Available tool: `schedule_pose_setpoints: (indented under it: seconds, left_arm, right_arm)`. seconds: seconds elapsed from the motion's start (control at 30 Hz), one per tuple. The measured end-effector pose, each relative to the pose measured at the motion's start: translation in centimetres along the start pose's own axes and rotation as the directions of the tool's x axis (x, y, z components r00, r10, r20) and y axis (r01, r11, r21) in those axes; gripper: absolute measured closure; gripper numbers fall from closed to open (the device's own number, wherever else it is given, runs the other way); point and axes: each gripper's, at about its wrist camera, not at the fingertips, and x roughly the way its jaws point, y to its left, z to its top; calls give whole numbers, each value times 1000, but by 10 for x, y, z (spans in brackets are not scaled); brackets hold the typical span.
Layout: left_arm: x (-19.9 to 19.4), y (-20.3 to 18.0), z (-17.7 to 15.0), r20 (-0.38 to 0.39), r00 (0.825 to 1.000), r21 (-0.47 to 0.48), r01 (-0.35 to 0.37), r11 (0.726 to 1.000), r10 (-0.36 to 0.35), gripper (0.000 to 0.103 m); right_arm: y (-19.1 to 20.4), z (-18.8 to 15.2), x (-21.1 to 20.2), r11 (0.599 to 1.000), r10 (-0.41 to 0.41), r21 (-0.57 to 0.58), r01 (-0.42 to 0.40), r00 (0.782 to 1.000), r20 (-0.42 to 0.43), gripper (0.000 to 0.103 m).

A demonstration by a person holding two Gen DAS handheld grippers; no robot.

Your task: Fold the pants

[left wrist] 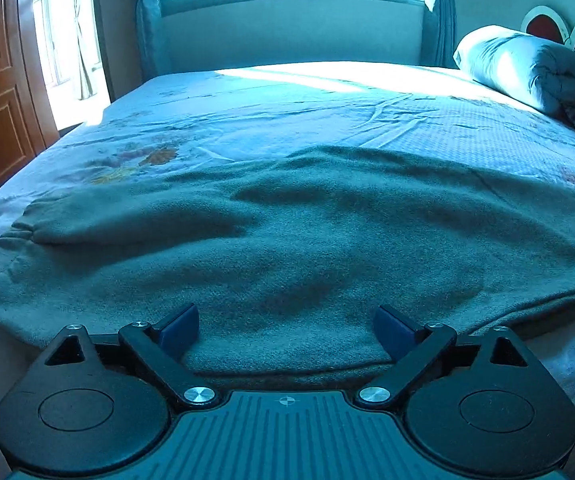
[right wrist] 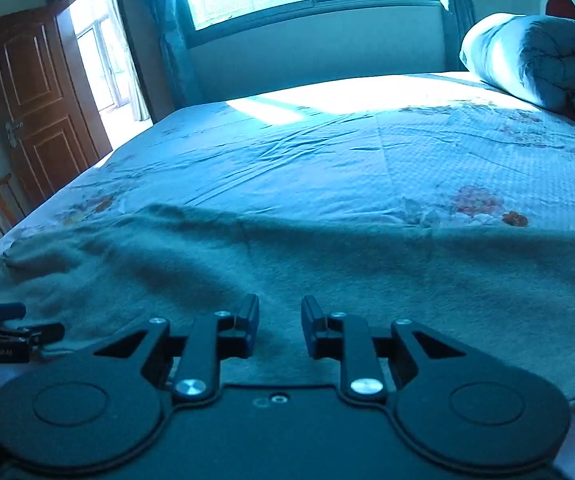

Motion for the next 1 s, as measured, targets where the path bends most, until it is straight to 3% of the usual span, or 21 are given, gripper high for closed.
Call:
schedule_pose_setpoints:
  seconds: [0.07, 0.13, 0.23, 0.3, 0.37, 0.43, 0.6, 0.67, 0.73, 0.77, 0.83, 0.87, 0.9, 1.0]
  left_arm:
    - [0, 9, -1, -8, 1000, -16, 17, 1000, -17, 5]
    - [4, 17, -5, -8, 999, -16, 34, 999, -34, 3]
    - [8, 21, -9, 3, 999, -15, 38, 999, -38, 0]
    - [11, 18, -9, 5, 1000, -10, 28, 1000, -28, 0]
    - [14, 17, -8, 3, 1000, -14, 19, 1000, -19, 0]
    - [15, 16, -6, -2, 1000, -17, 15, 1000, -15, 0]
    - [15, 18, -4, -15, 1000, -16, 21, 1000, -22, 0]
    - [15, 18, -3, -20, 1000, -18, 22, 1000, -23, 0]
    - [15, 17, -3, -20, 1000, -17, 19, 1000, -20, 0]
    - [15, 17, -3, -18, 1000, -18, 18, 1000, -18, 0]
    - [16, 16, -4, -16, 1000, -18, 16, 1000, -16, 0]
    - [16, 16, -5, -15, 1000, -16, 16, 1000, -17, 0]
    - [16, 17, -5, -14, 1000, -16, 19, 1000, -19, 0]
    - [16, 20, -5, -17, 999, -15, 34, 999, -34, 0]
  right_arm:
    - [-47, 10, -14, 994, -78, 81, 74, 995, 56, 88]
    - [-103, 16, -40, 973, -195, 148, 176, 973, 124, 88]
    - [-194, 12, -87, 884, -325, 392, 256, 938, 121, 85]
    - [-233, -5, -118, 805, -326, 555, 207, 938, 122, 85]
    - [-243, -23, -142, 780, -329, 598, 183, 933, 144, 84]
    - [-253, -45, -157, 721, -308, 682, 122, 939, 157, 84]
    - [-282, -77, -152, 558, -257, 829, 37, 958, 131, 84]
    - [-284, -81, -145, 535, -228, 845, -2, 962, 147, 82]
    - [-287, -80, -133, 520, -205, 854, -1, 971, 126, 66]
    - [-288, -80, -127, 506, -205, 862, 11, 973, 108, 65]
    - [-288, -75, -116, 509, -206, 861, 12, 973, 108, 66]
    - [-287, -68, -112, 520, -217, 853, 42, 973, 85, 76]
    - [-284, -56, -112, 570, -221, 819, 62, 972, 81, 96]
    - [-257, -22, -138, 760, -242, 650, 22, 937, 251, 97]
